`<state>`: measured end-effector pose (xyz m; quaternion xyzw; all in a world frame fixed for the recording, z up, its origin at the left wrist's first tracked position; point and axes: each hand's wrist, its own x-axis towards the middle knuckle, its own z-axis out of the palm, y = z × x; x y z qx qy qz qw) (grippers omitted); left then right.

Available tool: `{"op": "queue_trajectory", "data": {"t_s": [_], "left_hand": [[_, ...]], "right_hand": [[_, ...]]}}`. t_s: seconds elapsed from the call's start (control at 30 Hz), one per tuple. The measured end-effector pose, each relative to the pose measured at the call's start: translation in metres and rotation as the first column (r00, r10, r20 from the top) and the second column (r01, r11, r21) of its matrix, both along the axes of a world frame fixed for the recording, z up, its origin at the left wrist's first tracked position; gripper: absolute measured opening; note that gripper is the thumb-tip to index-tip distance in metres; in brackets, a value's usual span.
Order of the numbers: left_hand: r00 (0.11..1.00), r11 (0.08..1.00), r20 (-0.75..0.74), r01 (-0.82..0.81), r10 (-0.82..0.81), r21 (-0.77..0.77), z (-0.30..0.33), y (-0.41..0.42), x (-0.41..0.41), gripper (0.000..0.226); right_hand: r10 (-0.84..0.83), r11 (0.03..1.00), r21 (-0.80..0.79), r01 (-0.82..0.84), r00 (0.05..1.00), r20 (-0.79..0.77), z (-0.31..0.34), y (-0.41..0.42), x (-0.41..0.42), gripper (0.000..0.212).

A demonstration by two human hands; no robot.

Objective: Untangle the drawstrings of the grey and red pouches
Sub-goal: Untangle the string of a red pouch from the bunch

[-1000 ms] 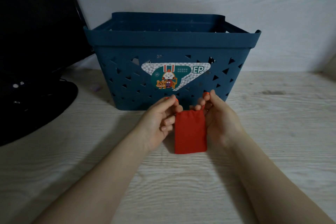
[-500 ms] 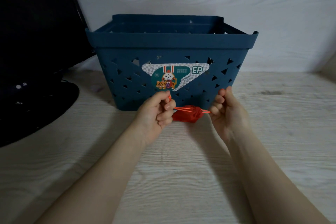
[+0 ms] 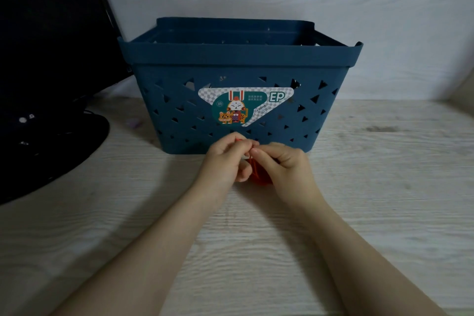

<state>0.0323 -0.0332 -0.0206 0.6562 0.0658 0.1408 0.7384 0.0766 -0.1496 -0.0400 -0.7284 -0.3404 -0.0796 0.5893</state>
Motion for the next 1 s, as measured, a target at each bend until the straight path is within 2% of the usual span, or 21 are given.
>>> {"op": "queue_trajectory", "data": {"t_s": [0.1, 0.17, 0.2, 0.27, 0.33, 0.37, 0.43, 0.5, 0.53, 0.57, 0.6, 0.67, 0.7, 0.77, 0.9, 0.97, 1.0], "left_hand": [[0.997, 0.988, 0.058, -0.059, 0.052, 0.140, -0.002, 0.003, 0.001, 0.022], [0.997, 0.988, 0.072, -0.045, 0.035, 0.146, -0.002, 0.004, 0.000, 0.024], [0.997, 0.992, 0.072, -0.028, 0.019, 0.122, -0.003, 0.004, 0.000, 0.023], [0.999, 0.997, 0.050, 0.000, -0.004, 0.077, -0.004, 0.000, 0.000, 0.019], [0.997, 0.996, -0.001, 0.071, -0.071, 0.060, -0.008, -0.003, 0.001, 0.018], [0.992, 0.990, -0.018, 0.125, -0.124, 0.067, -0.010, -0.005, 0.002, 0.017], [0.983, 0.966, -0.031, 0.185, -0.182, 0.179, -0.014, -0.005, 0.002, 0.018], [0.984, 0.930, -0.037, 0.178, -0.175, 0.322, -0.015, -0.005, 0.002, 0.019], [0.984, 0.923, -0.035, 0.176, -0.175, 0.341, -0.015, -0.005, 0.001, 0.021], [0.984, 0.935, -0.035, 0.177, -0.175, 0.308, -0.015, -0.005, 0.000, 0.023], [0.984, 0.962, -0.042, 0.178, -0.173, 0.206, -0.013, -0.005, 0.000, 0.024], [0.980, 0.978, -0.070, 0.179, -0.187, -0.110, -0.008, -0.003, -0.001, 0.024], [0.975, 0.952, -0.079, 0.181, -0.206, -0.249, -0.006, -0.001, -0.001, 0.023], [0.961, 0.885, -0.073, 0.214, -0.267, -0.414, -0.004, 0.001, 0.000, 0.024], [0.924, 0.867, -0.125, 0.284, -0.362, -0.410, -0.004, -0.001, 0.002, 0.030], [0.924, 0.903, -0.160, 0.282, -0.346, -0.323, -0.001, -0.003, 0.002, 0.032], [0.932, 0.933, -0.176, 0.273, -0.317, -0.233, 0.000, -0.003, 0.002, 0.033]], "right_hand": [[0.015, 0.996, -0.093, -0.010, 0.999, 0.050, -0.004, 0.000, 0.003, 0.018], [0.023, 0.994, -0.110, -0.019, 0.999, 0.036, -0.005, 0.000, 0.002, 0.019], [0.033, 0.996, -0.079, -0.034, 0.999, -0.014, -0.004, 0.001, 0.001, 0.021], [0.070, 0.995, 0.092, -0.049, 0.970, -0.232, 0.000, 0.005, -0.001, 0.023], [0.110, 0.964, 0.264, 0.015, 0.885, -0.453, 0.005, 0.004, 0.001, 0.023], [0.101, 0.956, 0.287, 0.058, 0.856, -0.507, 0.007, 0.002, 0.003, 0.025], [0.108, 0.953, 0.295, 0.069, 0.832, -0.544, 0.008, -0.002, 0.006, 0.026], [0.127, 0.958, 0.284, 0.038, 0.831, -0.541, 0.007, -0.002, 0.005, 0.025], [0.122, 0.962, 0.270, 0.034, 0.834, -0.539, 0.007, -0.001, 0.004, 0.024], [0.108, 0.966, 0.257, 0.042, 0.834, -0.541, 0.007, -0.001, 0.003, 0.024], [0.114, 0.962, 0.270, 0.048, 0.827, -0.550, 0.009, 0.000, 0.002, 0.023], [0.162, 0.938, 0.341, 0.059, 0.796, -0.584, 0.013, -0.002, 0.003, 0.023], [0.183, 0.924, 0.375, 0.073, 0.777, -0.603, 0.015, -0.005, 0.004, 0.023], [0.203, 0.903, 0.414, 0.114, 0.737, -0.644, 0.017, -0.009, 0.007, 0.023], [0.186, 0.882, 0.432, 0.189, 0.703, -0.687, 0.018, -0.015, 0.014, 0.023], [0.191, 0.881, 0.441, 0.171, 0.724, -0.663, 0.020, -0.018, 0.013, 0.023], [0.212, 0.881, 0.452, 0.142, 0.735, -0.644, 0.021, -0.018, 0.010, 0.024]]}}
